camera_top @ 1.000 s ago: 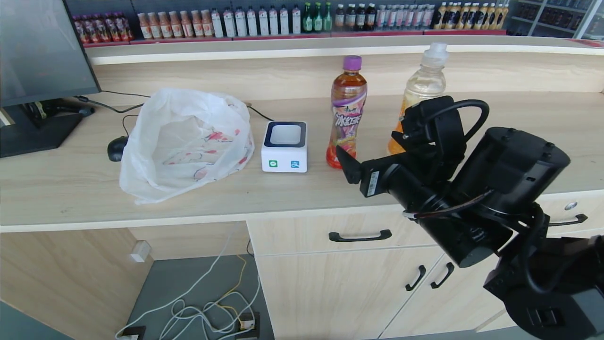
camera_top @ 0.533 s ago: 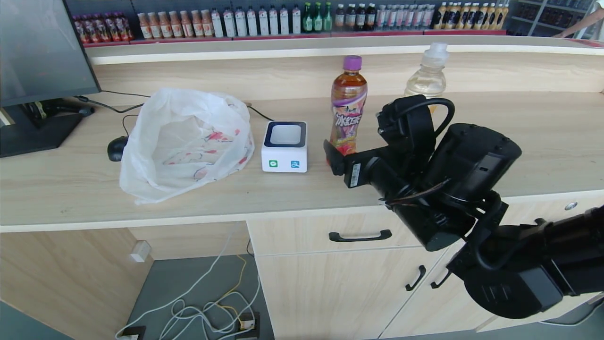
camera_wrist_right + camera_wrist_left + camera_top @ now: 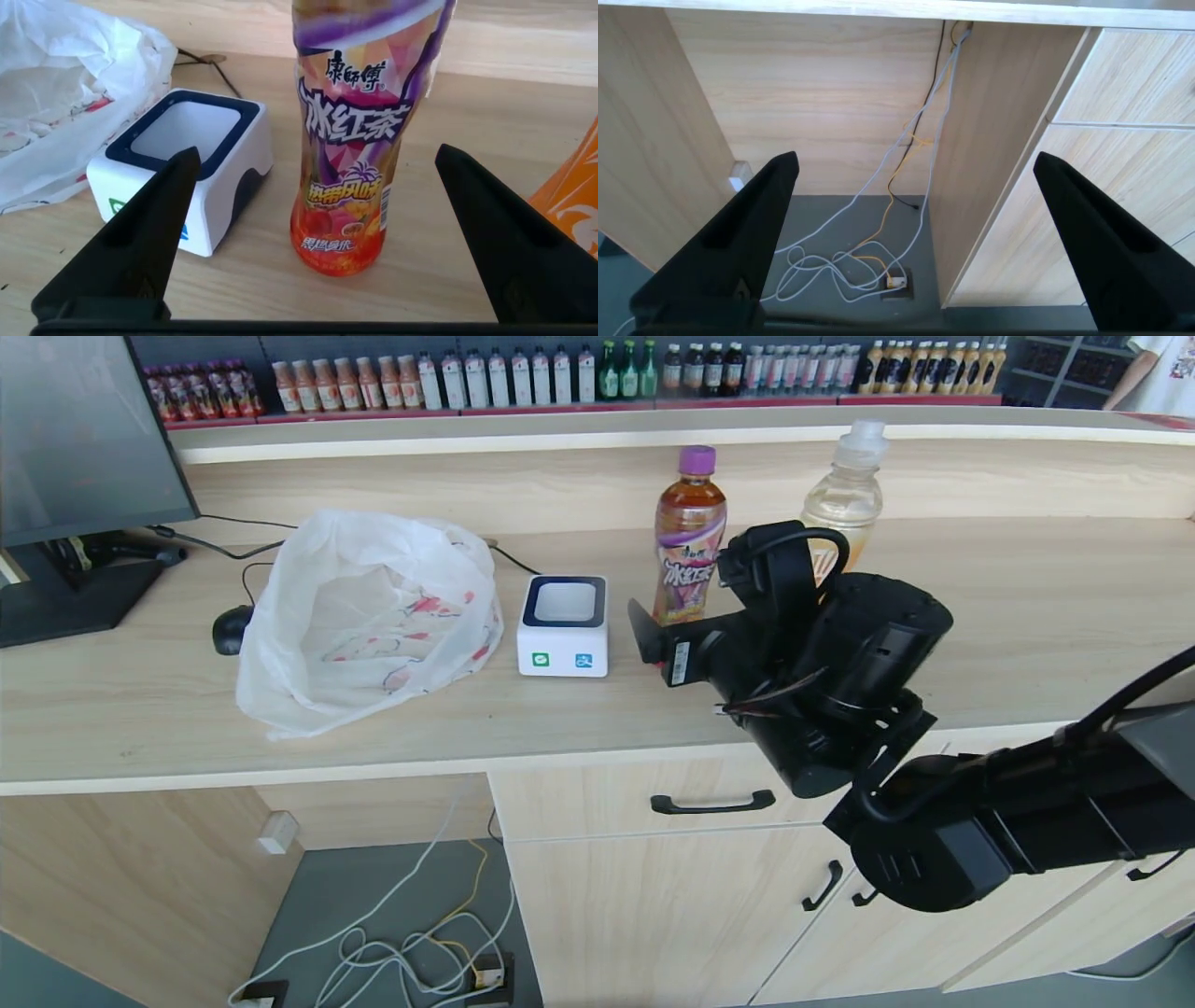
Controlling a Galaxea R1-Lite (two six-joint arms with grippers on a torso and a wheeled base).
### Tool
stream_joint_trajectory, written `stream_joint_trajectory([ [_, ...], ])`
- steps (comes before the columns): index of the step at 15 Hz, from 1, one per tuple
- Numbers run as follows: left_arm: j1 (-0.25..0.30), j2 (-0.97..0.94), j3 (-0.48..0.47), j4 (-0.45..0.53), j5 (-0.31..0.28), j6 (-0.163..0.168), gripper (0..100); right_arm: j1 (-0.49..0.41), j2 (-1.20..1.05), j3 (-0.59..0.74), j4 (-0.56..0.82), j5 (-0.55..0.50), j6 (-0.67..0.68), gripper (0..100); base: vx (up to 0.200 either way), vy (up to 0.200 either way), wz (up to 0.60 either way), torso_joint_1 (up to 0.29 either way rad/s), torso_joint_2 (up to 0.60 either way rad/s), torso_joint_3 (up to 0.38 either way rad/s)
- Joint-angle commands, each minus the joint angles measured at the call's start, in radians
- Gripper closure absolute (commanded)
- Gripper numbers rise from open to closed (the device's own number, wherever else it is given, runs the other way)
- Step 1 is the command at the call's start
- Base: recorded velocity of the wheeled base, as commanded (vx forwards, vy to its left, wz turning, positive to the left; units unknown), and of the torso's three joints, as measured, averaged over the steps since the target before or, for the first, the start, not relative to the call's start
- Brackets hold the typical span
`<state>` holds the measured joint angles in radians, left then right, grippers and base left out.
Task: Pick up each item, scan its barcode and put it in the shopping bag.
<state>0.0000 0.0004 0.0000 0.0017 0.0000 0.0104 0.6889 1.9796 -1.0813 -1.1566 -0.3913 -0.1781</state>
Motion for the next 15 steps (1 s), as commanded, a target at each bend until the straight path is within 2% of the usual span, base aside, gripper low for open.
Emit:
stream_joint_trajectory([
  [1, 0.0, 0.001, 0.0, 0.0, 0.0, 0.0, 0, -0.003, 0.041, -0.046, 0.0, 0.0, 0.0, 0, 0.0, 0.0, 0.0, 0.0, 0.0, 0.0],
  [15, 0.0, 0.0, 0.0, 0.0, 0.0, 0.0, 0, -0.077, 0.162, -0.209, 0.002, 0.038, -0.011, 0, 0.0, 0.0, 0.0, 0.0, 0.0, 0.0],
])
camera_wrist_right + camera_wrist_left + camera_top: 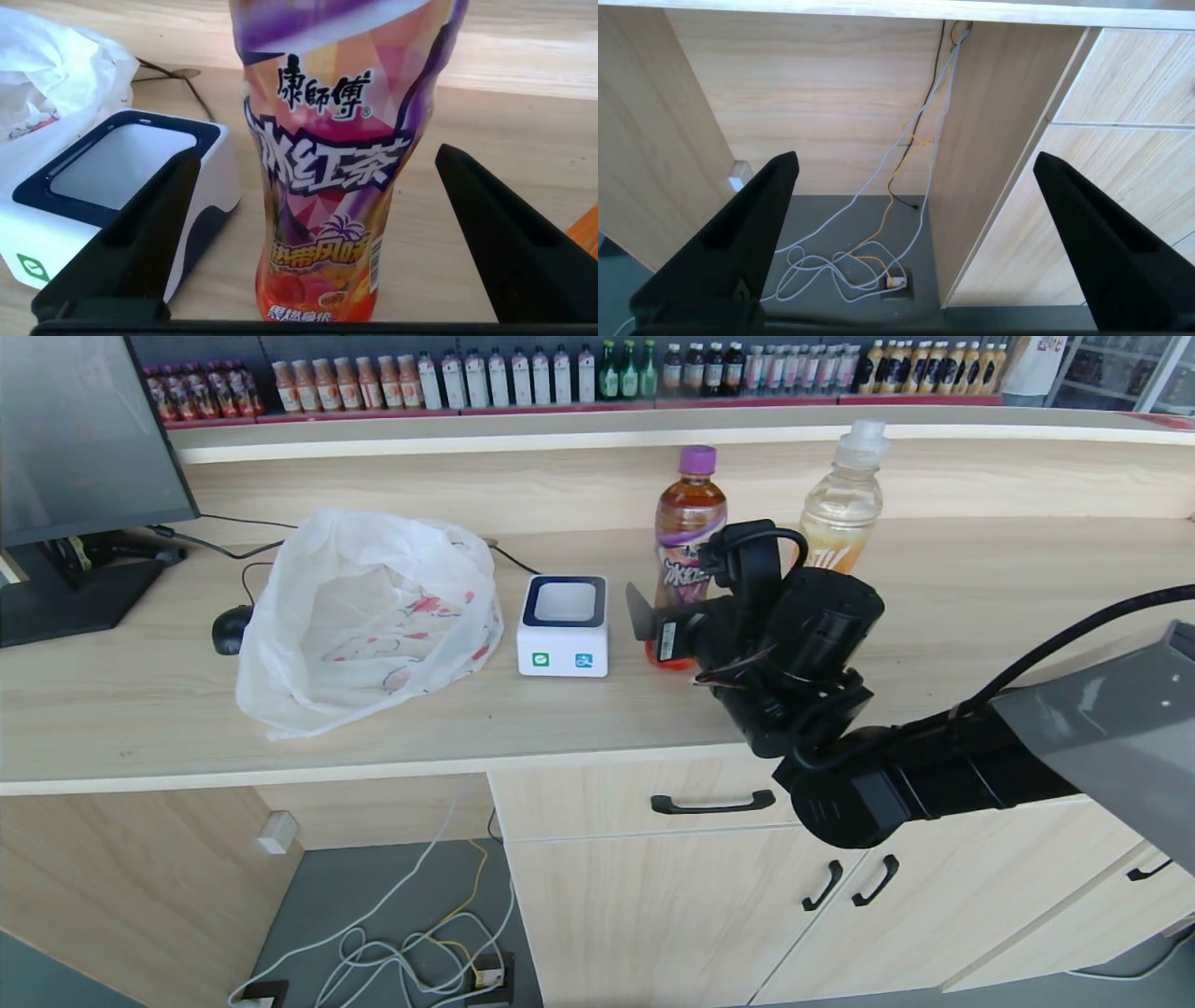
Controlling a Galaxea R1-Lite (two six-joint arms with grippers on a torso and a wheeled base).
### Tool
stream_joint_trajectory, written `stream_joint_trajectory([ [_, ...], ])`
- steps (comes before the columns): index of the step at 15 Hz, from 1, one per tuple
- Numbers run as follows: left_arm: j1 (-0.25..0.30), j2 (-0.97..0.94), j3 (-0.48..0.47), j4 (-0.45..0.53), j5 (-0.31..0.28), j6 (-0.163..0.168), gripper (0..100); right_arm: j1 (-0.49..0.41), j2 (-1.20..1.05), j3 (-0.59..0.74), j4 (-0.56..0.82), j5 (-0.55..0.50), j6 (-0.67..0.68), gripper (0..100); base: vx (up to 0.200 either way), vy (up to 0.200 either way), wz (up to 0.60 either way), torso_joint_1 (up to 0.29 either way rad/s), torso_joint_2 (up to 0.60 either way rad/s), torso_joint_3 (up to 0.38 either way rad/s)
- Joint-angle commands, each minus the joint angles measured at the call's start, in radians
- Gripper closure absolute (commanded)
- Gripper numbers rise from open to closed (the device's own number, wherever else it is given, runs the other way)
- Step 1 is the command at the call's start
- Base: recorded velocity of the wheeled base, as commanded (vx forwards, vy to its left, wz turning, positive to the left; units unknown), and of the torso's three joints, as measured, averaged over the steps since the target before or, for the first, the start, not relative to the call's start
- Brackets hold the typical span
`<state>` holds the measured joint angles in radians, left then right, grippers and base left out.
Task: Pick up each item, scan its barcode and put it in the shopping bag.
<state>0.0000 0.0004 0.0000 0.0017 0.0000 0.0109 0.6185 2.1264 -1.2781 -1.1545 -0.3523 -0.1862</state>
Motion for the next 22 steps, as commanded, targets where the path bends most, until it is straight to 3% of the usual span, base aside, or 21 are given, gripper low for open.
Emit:
stream_joint_trajectory([
  [1, 0.0, 0.001, 0.0, 0.0, 0.0, 0.0, 0, -0.014, 0.021, -0.023, 0.001, 0.001, -0.003, 0, 0.0, 0.0, 0.0, 0.0, 0.0, 0.0],
  [9, 0.0, 0.001, 0.0, 0.0, 0.0, 0.0, 0, -0.026, 0.096, -0.142, 0.006, 0.004, -0.003, 0, 0.0, 0.0, 0.0, 0.0, 0.0, 0.0],
  [22, 0.0, 0.001, 0.0, 0.0, 0.0, 0.0, 0, -0.048, 0.119, -0.195, 0.035, 0.007, -0.003, 0, 0.0, 0.0, 0.0, 0.0, 0.0, 0.0],
])
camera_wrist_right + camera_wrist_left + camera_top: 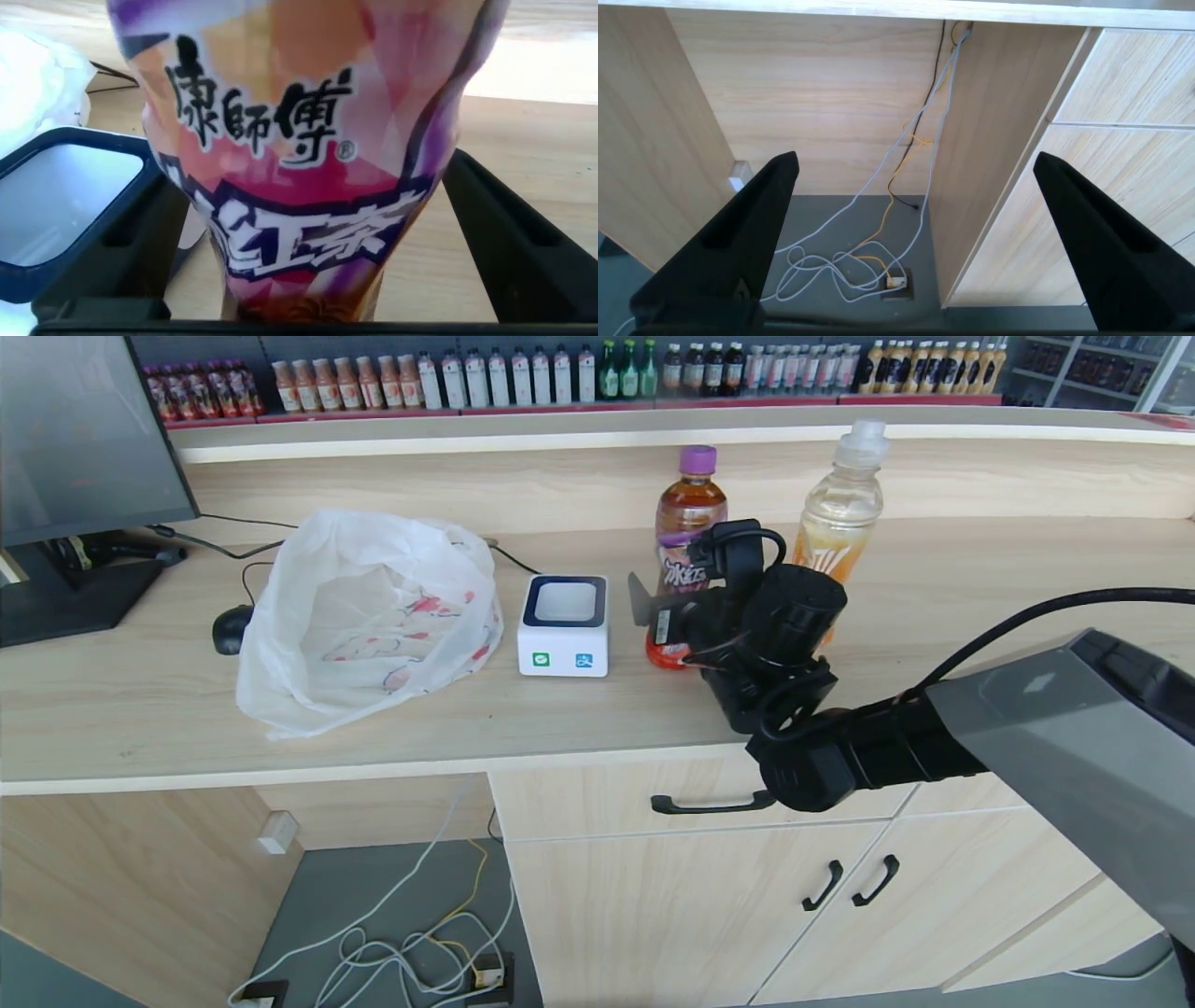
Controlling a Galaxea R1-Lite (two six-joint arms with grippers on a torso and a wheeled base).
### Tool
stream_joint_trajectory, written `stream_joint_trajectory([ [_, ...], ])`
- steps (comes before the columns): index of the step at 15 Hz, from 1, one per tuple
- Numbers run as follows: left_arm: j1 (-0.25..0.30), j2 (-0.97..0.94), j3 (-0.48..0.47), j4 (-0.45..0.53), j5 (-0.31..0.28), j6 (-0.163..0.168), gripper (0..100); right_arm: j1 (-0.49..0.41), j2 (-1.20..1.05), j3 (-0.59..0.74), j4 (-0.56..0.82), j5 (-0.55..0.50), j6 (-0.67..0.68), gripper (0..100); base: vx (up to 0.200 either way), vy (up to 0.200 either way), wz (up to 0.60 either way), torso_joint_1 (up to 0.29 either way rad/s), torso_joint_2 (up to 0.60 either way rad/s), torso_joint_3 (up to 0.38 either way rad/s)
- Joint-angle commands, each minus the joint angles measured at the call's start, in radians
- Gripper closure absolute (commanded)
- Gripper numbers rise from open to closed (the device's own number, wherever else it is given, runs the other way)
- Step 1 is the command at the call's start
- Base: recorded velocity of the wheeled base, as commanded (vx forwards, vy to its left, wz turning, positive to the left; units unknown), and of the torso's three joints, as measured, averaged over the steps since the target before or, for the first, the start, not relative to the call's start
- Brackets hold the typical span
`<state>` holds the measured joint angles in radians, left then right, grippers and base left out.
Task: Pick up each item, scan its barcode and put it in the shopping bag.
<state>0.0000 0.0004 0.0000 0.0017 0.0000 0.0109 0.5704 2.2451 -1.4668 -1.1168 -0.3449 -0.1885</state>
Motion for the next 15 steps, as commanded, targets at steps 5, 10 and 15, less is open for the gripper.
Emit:
stream_joint_trajectory([
  [5, 0.0, 0.001, 0.0, 0.0, 0.0, 0.0, 0, -0.004, 0.001, -0.049, 0.041, 0.006, 0.001, 0, 0.0, 0.0, 0.0, 0.0, 0.0, 0.0],
  [10, 0.0, 0.001, 0.0, 0.0, 0.0, 0.0, 0, -0.004, 0.007, -0.06, 0.041, 0.006, 0.001, 100, 0.0, 0.0, 0.0, 0.0, 0.0, 0.0],
  [15, 0.0, 0.0, 0.0, 0.0, 0.0, 0.0, 0, -0.004, 0.002, -0.096, 0.041, 0.014, 0.0, 100, 0.0, 0.0, 0.0, 0.0, 0.0, 0.0],
])
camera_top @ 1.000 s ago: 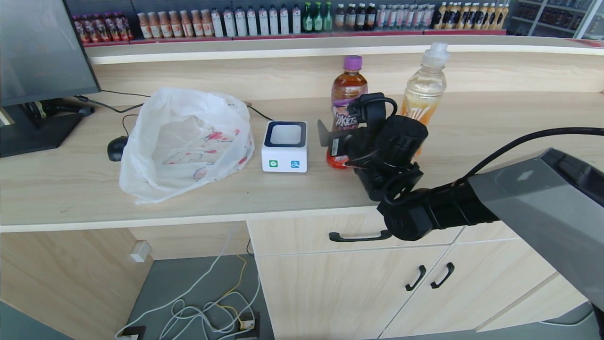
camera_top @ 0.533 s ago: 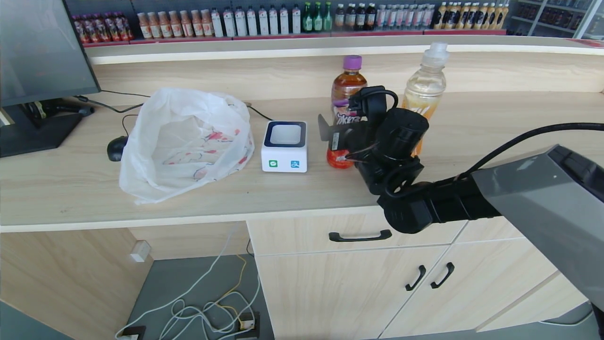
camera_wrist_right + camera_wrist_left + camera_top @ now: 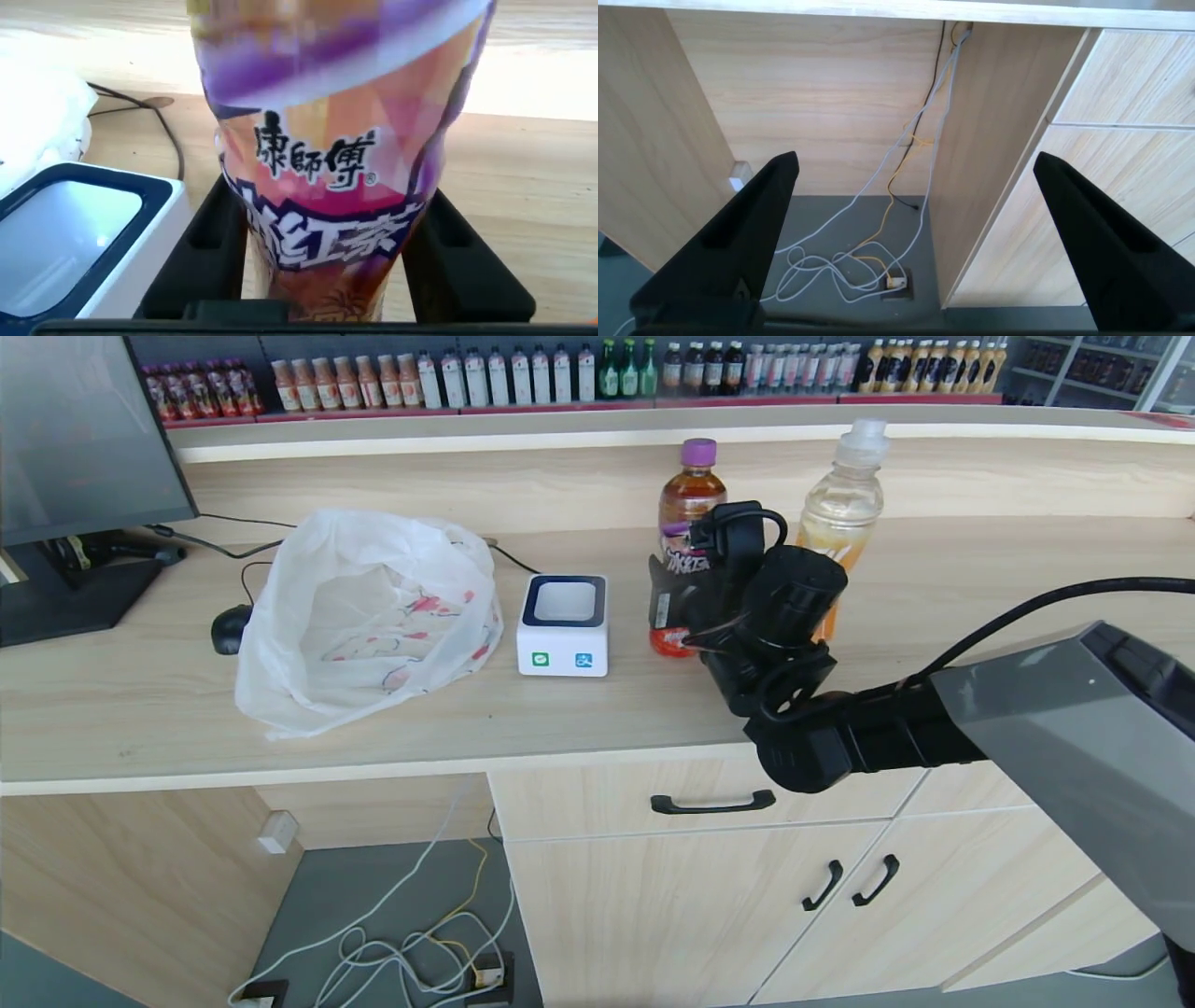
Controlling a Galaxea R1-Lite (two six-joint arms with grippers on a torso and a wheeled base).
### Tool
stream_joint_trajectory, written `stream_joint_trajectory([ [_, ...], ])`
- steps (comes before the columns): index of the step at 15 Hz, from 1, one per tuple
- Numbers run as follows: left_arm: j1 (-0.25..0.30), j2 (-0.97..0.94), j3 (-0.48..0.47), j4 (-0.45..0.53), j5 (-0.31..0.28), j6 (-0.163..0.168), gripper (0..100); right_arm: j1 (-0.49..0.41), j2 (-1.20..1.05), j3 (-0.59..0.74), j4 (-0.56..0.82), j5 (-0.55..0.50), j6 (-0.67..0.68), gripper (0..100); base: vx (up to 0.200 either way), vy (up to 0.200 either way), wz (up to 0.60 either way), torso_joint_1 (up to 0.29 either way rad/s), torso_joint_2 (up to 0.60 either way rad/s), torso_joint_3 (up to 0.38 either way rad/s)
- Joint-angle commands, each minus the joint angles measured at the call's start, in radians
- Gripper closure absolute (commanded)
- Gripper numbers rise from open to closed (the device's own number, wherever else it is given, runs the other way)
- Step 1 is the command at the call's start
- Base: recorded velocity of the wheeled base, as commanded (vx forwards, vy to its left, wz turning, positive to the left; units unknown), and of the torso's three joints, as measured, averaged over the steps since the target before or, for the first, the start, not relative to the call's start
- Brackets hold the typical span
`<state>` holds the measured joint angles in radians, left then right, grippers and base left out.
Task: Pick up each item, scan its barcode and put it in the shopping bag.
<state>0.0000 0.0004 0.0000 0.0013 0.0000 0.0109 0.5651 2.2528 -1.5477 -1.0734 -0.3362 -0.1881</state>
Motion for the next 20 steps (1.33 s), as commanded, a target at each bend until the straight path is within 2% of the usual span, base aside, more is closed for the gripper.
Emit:
stream_joint_trajectory([
  [1, 0.0, 0.001, 0.0, 0.0, 0.0, 0.0, 0, 0.001, -0.005, -0.029, 0.0, 0.009, -0.001, 100, 0.0, 0.0, 0.0, 0.0, 0.0, 0.0],
  [11, 0.0, 0.0, 0.0, 0.0, 0.0, 0.0, 0, 0.016, -0.117, 0.001, -0.007, 0.011, -0.039, 100, 0.0, 0.0, 0.0, 0.0, 0.0, 0.0],
  [16, 0.0, 0.0, 0.0, 0.0, 0.0, 0.0, 0, 0.059, -0.271, 0.146, -0.013, 0.003, -0.074, 100, 0.0, 0.0, 0.0, 0.0, 0.0, 0.0],
  [20, 0.0, 0.001, 0.0, 0.0, 0.0, 0.0, 0, 0.139, -0.412, 0.356, -0.102, -0.076, -0.116, 100, 0.0, 0.0, 0.0, 0.0, 0.0, 0.0],
])
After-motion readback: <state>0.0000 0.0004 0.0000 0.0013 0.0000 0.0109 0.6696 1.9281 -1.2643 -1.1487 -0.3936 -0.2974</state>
